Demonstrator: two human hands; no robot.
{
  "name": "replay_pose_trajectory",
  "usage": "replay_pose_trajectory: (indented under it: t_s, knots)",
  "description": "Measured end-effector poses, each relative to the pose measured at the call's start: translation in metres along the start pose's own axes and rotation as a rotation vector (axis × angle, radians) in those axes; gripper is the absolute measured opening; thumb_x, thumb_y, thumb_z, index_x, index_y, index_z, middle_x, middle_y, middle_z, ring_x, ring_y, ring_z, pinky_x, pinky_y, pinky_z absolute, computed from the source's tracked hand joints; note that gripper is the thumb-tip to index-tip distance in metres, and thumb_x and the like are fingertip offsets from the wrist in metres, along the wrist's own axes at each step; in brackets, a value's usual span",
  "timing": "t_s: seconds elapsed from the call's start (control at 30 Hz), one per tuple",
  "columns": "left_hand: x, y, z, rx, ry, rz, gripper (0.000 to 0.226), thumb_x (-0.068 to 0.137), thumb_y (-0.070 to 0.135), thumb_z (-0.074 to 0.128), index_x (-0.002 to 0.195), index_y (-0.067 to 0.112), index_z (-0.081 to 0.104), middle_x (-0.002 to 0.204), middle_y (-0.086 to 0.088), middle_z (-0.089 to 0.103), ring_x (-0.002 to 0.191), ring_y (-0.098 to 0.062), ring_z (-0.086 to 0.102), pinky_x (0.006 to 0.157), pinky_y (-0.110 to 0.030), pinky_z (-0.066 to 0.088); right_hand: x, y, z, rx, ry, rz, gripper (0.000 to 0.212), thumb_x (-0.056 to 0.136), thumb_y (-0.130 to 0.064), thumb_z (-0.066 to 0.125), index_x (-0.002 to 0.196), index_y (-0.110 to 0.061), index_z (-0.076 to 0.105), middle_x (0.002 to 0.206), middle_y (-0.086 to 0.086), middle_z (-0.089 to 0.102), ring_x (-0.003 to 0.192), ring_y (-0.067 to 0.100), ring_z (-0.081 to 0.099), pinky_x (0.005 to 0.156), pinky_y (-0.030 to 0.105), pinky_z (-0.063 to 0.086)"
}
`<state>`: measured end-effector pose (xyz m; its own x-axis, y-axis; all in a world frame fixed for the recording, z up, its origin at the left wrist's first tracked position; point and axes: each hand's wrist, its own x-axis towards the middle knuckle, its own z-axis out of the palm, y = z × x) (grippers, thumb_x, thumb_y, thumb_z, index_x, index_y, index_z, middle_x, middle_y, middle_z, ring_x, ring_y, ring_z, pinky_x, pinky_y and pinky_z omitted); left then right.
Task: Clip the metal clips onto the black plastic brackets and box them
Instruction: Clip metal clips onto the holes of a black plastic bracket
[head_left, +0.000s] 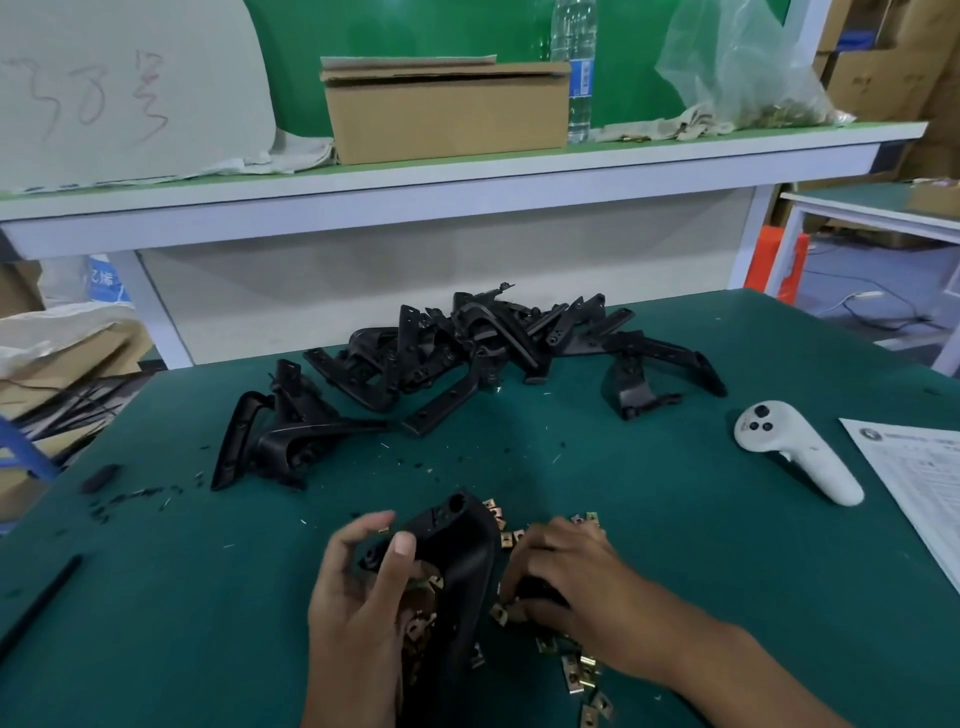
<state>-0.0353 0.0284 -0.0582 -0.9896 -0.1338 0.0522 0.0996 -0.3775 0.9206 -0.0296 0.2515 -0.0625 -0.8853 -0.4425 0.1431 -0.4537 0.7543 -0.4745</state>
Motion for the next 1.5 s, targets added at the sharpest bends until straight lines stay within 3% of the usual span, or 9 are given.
replay_pose_trajectory:
  t_s: [0.13, 0.27, 0.33, 0.4, 0.47, 0.8, 1.0, 1.27, 1.5]
  knots:
    - [0.0, 0.001, -0.005, 0.119, -0.004, 0.09, 0.021, 0.064, 0.037, 0.08, 0.074, 0.021, 0.072, 0.064, -0.006, 0.068, 0.056, -0.015, 0.065, 0.052, -0.024, 0.056, 0.001, -0.001, -0.004, 0.051, 0.045, 0.058, 0.002, 0.101, -0.042, 0.056, 0.101, -0.04, 0.056, 0.102, -0.028, 0.054, 0.106, -0.005, 0.047, 0.092, 0.017, 0.035]
    - [-0.005, 0.001, 0.001, 0.137, -0.081, 0.076, 0.018, 0.057, 0.013, 0.081, 0.068, 0.023, 0.071, 0.061, -0.003, 0.067, 0.049, -0.012, 0.064, 0.048, -0.019, 0.054, 0.002, -0.009, -0.011, 0.37, 0.145, 0.123, 0.004, 0.101, -0.037, 0.06, 0.104, -0.039, 0.06, 0.097, -0.018, 0.065, 0.088, 0.004, 0.061, 0.073, 0.016, 0.046]
    - [-0.006, 0.001, 0.007, 0.119, -0.106, 0.089, 0.024, 0.054, 0.007, 0.081, 0.071, 0.02, 0.069, 0.062, -0.002, 0.066, 0.05, -0.01, 0.063, 0.048, -0.02, 0.054, 0.002, -0.013, -0.015, 0.538, 0.157, 0.168, 0.014, 0.102, -0.036, 0.06, 0.114, -0.043, 0.063, 0.105, -0.012, 0.07, 0.095, 0.01, 0.066, 0.081, 0.027, 0.054]
    - [-0.005, 0.001, 0.008, 0.116, -0.128, 0.097, 0.037, 0.049, 0.009, 0.084, 0.083, 0.015, 0.072, 0.068, -0.003, 0.071, 0.056, -0.009, 0.066, 0.052, -0.019, 0.055, 0.003, -0.014, -0.019, 0.654, 0.156, 0.203, 0.017, 0.102, -0.031, 0.061, 0.114, -0.042, 0.068, 0.107, -0.007, 0.072, 0.101, 0.014, 0.068, 0.087, 0.032, 0.055]
    - [-0.006, 0.001, 0.008, 0.185, -0.179, 0.096, 0.052, 0.045, 0.012, 0.098, 0.093, 0.013, 0.077, 0.076, -0.006, 0.075, 0.065, -0.008, 0.07, 0.061, -0.017, 0.056, 0.003, -0.017, -0.023, 0.819, 0.162, 0.219, 0.014, 0.099, -0.028, 0.065, 0.107, -0.038, 0.071, 0.102, -0.007, 0.074, 0.097, 0.01, 0.069, 0.083, 0.024, 0.053]
    - [-0.021, 0.002, 0.017, 0.343, -0.307, 0.119, 0.047, 0.045, 0.045, 0.094, 0.088, 0.032, 0.08, 0.081, 0.001, 0.078, 0.072, -0.007, 0.074, 0.064, -0.014, 0.055, 0.005, -0.022, -0.032, 1.168, 0.226, 0.268, 0.015, 0.084, -0.026, 0.076, 0.098, -0.027, 0.08, 0.109, 0.003, 0.077, 0.104, 0.012, 0.071, 0.084, 0.018, 0.053]
    - [-0.024, -0.002, 0.016, 0.406, -0.273, 0.138, 0.059, 0.037, 0.06, 0.096, 0.083, 0.033, 0.072, 0.079, 0.004, 0.076, 0.071, -0.009, 0.072, 0.065, -0.017, 0.055, 0.002, -0.032, -0.039, 1.217, 0.173, 0.242, 0.03, 0.075, -0.006, 0.082, 0.092, -0.029, 0.076, 0.102, -0.001, 0.075, 0.092, 0.01, 0.071, 0.079, 0.019, 0.054]
    - [-0.027, -0.004, 0.016, 0.41, -0.321, 0.189, 0.047, 0.045, 0.048, 0.097, 0.082, 0.033, 0.071, 0.074, 0.005, 0.074, 0.068, -0.008, 0.071, 0.062, -0.017, 0.054, 0.001, -0.043, -0.034, 1.08, 0.117, 0.249, 0.021, 0.081, -0.013, 0.08, 0.092, -0.03, 0.075, 0.101, -0.001, 0.076, 0.096, 0.012, 0.071, 0.081, 0.018, 0.053]
    - [-0.023, -0.01, 0.013, 0.413, -0.301, 0.228, 0.055, 0.046, 0.058, 0.096, 0.081, 0.036, 0.06, 0.071, 0.01, 0.065, 0.061, -0.002, 0.058, 0.057, -0.018, 0.049, 0.0, -0.044, -0.034, 1.086, 0.085, 0.269, 0.019, 0.08, -0.015, 0.08, 0.092, -0.03, 0.076, 0.1, 0.001, 0.076, 0.092, 0.012, 0.072, 0.079, 0.018, 0.053]
